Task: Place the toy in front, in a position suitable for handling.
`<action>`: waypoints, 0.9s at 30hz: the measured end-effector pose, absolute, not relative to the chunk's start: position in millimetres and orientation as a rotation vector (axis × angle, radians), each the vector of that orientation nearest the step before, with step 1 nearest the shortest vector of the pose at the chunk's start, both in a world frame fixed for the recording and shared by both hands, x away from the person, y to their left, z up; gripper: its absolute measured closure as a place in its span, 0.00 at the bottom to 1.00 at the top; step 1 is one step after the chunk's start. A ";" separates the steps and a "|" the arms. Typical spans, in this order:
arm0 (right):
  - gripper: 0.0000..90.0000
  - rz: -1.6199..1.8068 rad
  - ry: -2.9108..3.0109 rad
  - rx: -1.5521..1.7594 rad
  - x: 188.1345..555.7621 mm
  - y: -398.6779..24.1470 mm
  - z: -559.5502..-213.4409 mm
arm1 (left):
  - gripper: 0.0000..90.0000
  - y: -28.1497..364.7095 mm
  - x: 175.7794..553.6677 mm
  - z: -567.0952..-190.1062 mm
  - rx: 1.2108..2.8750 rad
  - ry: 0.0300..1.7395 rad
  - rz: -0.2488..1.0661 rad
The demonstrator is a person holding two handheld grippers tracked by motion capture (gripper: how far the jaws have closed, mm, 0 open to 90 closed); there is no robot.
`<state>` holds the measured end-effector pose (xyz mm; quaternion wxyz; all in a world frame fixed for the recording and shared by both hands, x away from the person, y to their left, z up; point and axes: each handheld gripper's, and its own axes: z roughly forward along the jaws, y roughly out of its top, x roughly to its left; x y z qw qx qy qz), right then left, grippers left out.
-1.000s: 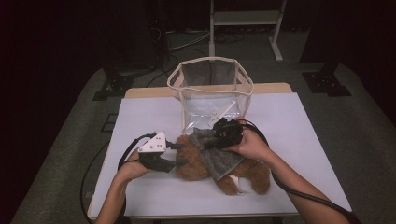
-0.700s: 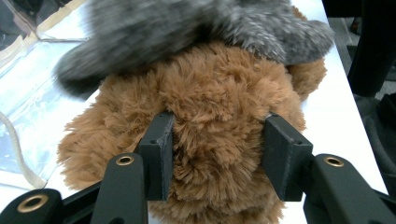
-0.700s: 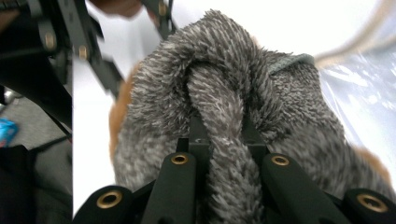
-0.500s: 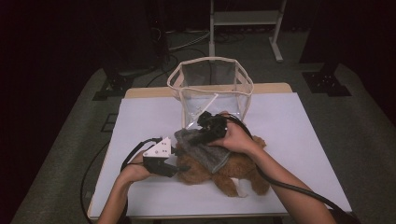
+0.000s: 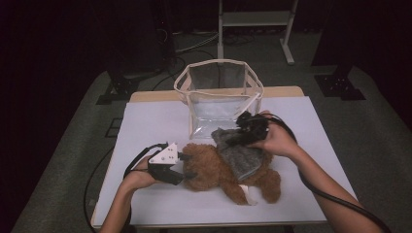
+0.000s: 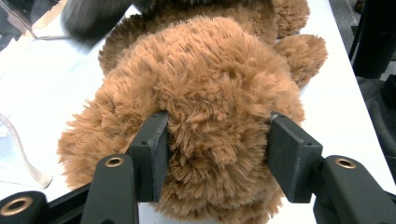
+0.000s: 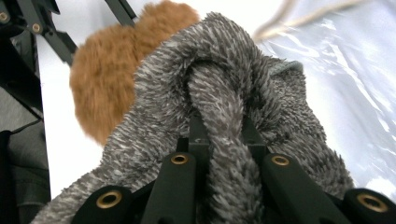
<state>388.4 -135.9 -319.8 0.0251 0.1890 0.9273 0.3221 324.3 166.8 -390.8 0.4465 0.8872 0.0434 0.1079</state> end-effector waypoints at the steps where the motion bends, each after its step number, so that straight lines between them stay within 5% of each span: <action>1: 0.88 1.011 2.857 0.604 387.5 -145.5 -318.2 | 0.47 167.2 324.6 -389.7 2.195 0.112 0.269; 4: 0.88 1.000 2.846 0.621 385.7 -161.3 -323.2 | 0.44 169.9 326.9 -383.3 2.168 0.128 0.289; 10: 0.88 1.015 2.899 0.638 377.2 -153.3 -350.1 | 0.22 157.2 330.6 -382.5 2.109 0.194 0.292; 16: 0.88 1.036 2.841 0.606 372.7 -169.8 -333.2 | 0.35 150.2 327.3 -393.0 2.135 0.152 0.237; 24: 0.89 1.024 2.845 0.668 363.7 -171.3 -360.2 | 0.28 151.3 327.7 -384.4 2.110 0.170 0.260; 27: 0.89 1.056 2.858 0.651 354.7 -176.2 -360.1 | 0.34 148.8 327.0 -385.0 2.129 0.157 0.258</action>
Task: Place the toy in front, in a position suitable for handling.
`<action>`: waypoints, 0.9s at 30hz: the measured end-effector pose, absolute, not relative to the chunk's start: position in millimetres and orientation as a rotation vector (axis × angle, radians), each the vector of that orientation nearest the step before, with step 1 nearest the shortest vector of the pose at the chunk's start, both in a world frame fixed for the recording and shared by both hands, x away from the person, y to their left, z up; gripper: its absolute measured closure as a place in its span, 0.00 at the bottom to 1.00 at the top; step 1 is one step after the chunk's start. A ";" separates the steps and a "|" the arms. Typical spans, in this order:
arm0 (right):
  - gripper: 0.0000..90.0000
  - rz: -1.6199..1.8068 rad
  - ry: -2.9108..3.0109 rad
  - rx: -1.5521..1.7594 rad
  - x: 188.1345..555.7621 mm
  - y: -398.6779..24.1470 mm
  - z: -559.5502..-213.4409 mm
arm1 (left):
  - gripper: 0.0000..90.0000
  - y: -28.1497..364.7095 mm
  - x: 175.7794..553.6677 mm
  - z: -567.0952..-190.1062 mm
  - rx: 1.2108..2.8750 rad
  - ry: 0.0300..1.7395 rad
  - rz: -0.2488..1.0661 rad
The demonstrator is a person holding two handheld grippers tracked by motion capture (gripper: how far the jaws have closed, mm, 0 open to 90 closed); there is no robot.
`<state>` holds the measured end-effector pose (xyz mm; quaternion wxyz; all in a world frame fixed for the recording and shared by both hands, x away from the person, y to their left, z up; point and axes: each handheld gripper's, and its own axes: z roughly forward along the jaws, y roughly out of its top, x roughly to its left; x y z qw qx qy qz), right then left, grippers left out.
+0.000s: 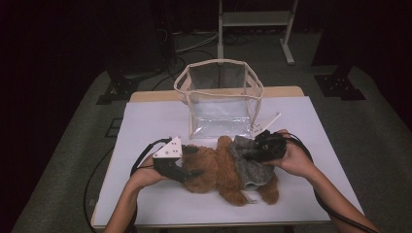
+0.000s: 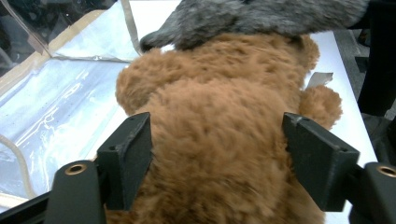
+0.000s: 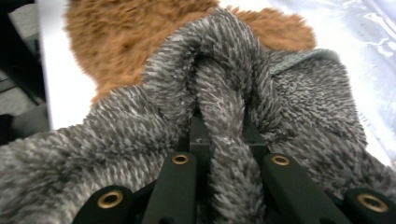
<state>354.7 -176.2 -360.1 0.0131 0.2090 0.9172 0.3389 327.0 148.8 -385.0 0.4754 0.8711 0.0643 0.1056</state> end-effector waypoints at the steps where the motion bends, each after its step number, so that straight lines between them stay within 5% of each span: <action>1: 0.89 1.050 2.862 0.645 353.0 -177.6 -358.0 | 0.36 147.0 326.6 -387.2 2.140 0.152 0.255; 9: 0.88 1.114 2.827 0.574 363.7 -148.7 -342.1 | 0.41 144.8 323.3 -392.3 2.158 0.141 0.262; 16: 0.89 1.127 2.850 0.571 354.8 -150.1 -366.2 | 0.29 143.0 324.1 -383.1 2.145 0.134 0.262; 18: 0.88 1.121 2.844 0.560 349.7 -158.2 -361.3 | 0.37 138.9 323.0 -385.7 2.179 0.127 0.269; 27: 0.88 1.105 2.778 0.606 354.0 -179.6 -336.9 | 0.42 137.2 318.5 -392.0 2.183 0.110 0.259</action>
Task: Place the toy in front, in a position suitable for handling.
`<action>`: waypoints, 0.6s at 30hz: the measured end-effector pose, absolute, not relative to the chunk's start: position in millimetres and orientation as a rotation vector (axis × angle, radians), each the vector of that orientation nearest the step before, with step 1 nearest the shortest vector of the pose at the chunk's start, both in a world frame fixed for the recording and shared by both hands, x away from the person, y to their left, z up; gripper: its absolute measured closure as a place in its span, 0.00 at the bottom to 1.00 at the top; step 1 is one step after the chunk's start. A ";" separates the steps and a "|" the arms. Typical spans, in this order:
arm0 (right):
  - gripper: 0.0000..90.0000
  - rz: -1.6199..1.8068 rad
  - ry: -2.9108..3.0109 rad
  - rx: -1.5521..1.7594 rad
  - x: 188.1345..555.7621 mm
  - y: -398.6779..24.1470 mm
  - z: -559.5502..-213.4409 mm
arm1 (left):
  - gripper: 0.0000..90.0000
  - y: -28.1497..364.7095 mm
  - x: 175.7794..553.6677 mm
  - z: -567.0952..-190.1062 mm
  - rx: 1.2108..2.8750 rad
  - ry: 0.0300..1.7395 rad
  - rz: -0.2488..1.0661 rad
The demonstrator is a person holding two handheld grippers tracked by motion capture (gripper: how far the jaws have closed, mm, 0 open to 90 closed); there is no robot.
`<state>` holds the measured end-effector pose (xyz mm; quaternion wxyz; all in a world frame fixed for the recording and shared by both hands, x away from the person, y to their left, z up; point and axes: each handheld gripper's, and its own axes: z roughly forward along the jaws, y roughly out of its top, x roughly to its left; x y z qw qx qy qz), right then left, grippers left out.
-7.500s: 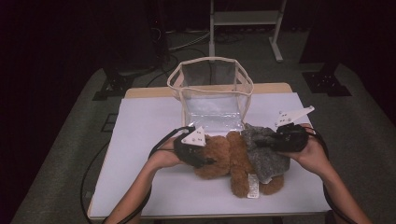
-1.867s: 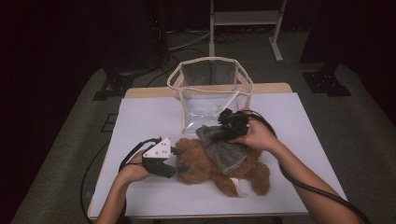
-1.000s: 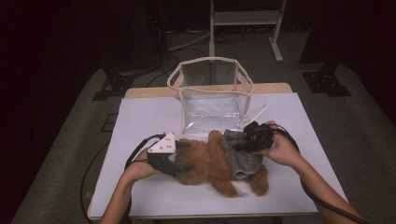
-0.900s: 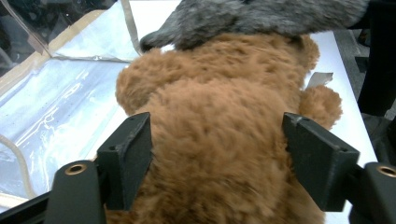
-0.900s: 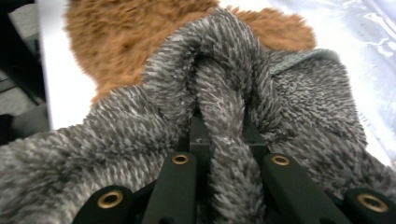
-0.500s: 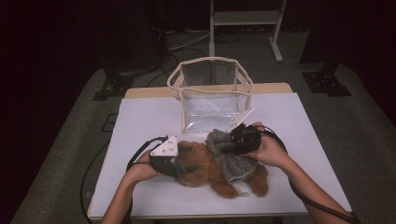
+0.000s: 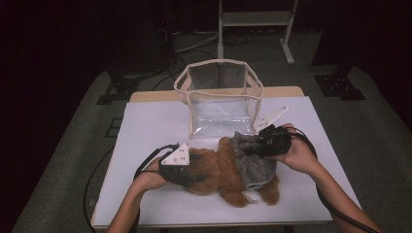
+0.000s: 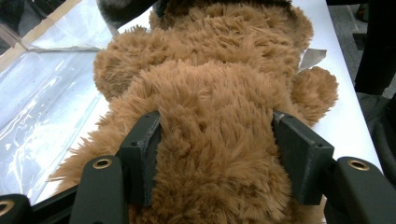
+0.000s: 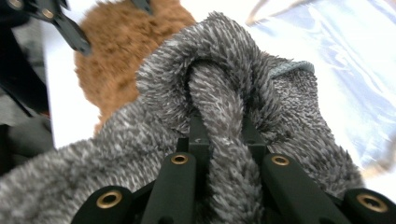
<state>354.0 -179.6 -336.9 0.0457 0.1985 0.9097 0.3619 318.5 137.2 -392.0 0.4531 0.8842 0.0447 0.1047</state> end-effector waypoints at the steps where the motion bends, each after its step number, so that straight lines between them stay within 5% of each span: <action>1: 0.88 1.122 2.797 0.607 353.1 -175.5 -340.3 | 0.42 138.4 318.9 -390.8 2.182 0.113 0.250; 11: 0.89 1.219 2.829 0.591 333.0 -174.6 -375.7 | 0.13 147.6 326.8 -374.8 2.148 0.202 0.272; 15: 0.89 1.166 2.809 0.545 329.8 -171.9 -365.7 | 0.31 141.0 326.0 -389.1 2.180 0.177 0.221; 18: 0.88 1.148 2.783 0.517 330.7 -165.4 -357.0 | 0.35 140.5 325.6 -389.4 2.191 0.172 0.227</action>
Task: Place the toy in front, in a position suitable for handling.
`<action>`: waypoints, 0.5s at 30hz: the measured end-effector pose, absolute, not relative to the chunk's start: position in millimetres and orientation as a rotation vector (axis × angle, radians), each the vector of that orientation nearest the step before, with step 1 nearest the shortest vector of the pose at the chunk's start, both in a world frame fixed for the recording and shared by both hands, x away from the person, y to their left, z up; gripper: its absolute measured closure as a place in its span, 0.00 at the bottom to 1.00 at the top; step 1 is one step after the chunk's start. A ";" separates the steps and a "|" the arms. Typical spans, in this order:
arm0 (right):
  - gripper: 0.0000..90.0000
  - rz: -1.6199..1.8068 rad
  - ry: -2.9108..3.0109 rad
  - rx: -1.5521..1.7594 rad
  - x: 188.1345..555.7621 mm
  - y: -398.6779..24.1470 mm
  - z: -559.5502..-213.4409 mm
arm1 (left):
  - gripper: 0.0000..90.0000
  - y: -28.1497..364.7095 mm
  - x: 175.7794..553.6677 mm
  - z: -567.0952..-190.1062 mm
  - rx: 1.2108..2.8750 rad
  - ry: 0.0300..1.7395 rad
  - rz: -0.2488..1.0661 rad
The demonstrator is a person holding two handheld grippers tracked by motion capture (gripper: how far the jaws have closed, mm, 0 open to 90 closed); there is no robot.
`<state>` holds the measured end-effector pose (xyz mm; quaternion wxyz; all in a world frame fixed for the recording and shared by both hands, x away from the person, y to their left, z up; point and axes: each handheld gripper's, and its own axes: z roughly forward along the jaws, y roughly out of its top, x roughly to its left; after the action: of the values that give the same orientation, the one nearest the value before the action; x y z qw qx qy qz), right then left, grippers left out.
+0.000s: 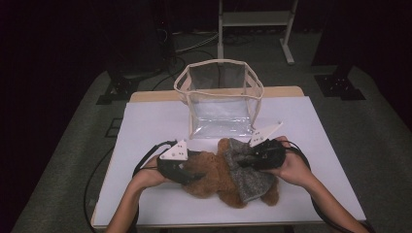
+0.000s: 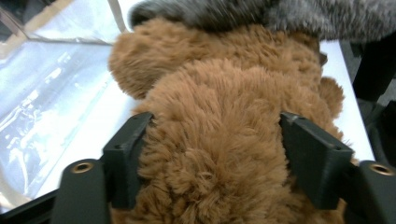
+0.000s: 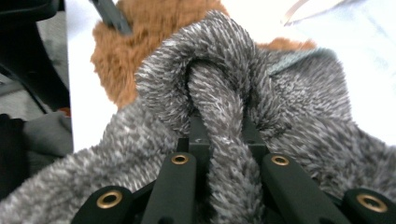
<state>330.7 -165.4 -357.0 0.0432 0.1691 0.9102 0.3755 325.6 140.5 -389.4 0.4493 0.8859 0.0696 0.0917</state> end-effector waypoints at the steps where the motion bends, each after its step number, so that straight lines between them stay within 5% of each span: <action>1: 0.88 1.162 2.776 0.490 332.7 -156.8 -351.8 | 0.36 140.7 324.5 -388.3 2.205 0.164 0.235; 9: 0.88 1.203 2.755 0.580 338.7 -175.8 -356.7 | 0.38 141.3 322.4 -388.5 2.212 0.157 0.243; 15: 0.88 1.168 2.711 0.815 355.6 -230.0 -376.7 | 0.38 142.0 321.6 -387.9 2.220 0.144 0.246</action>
<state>355.6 -230.0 -376.7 0.0397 0.2658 0.8846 0.3811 321.6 142.0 -387.9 0.4363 0.8925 0.0578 0.0988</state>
